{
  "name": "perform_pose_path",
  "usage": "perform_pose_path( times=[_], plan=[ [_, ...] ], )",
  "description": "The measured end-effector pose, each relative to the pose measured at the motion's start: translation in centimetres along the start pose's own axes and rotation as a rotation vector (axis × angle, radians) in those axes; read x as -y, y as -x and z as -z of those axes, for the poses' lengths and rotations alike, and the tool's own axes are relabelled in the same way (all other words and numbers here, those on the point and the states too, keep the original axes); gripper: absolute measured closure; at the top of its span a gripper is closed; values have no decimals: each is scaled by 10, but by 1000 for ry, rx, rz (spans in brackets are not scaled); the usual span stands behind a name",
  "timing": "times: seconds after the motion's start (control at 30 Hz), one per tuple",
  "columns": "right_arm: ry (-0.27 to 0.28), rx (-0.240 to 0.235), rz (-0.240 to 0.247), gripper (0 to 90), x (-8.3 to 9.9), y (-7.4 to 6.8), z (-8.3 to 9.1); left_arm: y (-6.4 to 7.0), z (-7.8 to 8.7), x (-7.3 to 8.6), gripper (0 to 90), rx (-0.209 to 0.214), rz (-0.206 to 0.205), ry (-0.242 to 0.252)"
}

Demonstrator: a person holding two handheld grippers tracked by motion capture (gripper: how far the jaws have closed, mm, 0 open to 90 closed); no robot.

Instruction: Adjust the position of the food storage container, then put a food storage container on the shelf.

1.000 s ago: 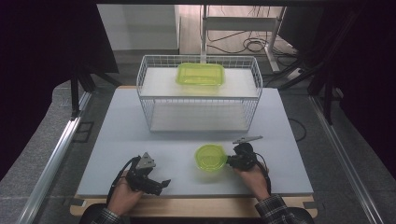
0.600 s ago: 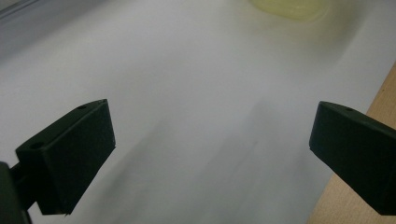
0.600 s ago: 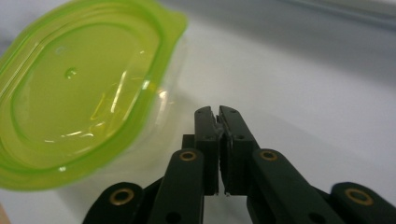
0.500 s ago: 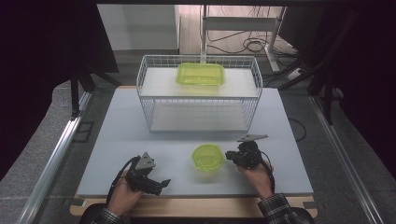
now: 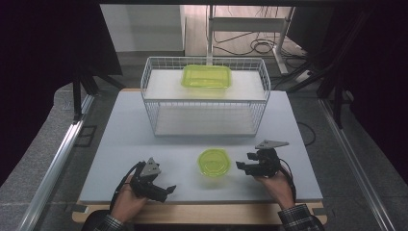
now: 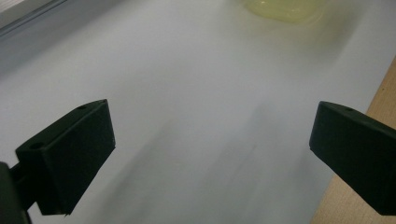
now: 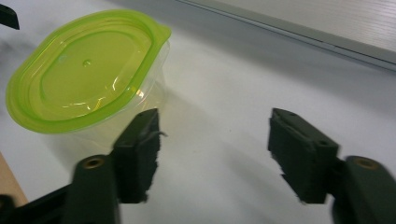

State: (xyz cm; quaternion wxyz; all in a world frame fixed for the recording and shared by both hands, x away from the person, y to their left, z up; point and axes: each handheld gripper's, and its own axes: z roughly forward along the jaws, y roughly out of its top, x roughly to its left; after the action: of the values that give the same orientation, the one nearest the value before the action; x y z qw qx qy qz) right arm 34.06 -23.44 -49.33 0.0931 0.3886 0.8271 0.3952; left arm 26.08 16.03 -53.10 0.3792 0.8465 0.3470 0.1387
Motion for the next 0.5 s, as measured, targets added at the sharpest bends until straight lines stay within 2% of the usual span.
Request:
perform_pose_path(
  times=[0.2, 0.37, 0.5],
  plan=[
    [27, -33, -24, 167, 0, 1, -2, 0, -1, 0, 0, -2, -5, -2],
    [41, -41, -43, 88, -3, 1, -3, 0, -1, 0, 0, -1, -7, -3],
    [56, -36, -47, 64, -7, -2, -4, 1, -3, 0, 0, -2, -18, -12]
  ],
)
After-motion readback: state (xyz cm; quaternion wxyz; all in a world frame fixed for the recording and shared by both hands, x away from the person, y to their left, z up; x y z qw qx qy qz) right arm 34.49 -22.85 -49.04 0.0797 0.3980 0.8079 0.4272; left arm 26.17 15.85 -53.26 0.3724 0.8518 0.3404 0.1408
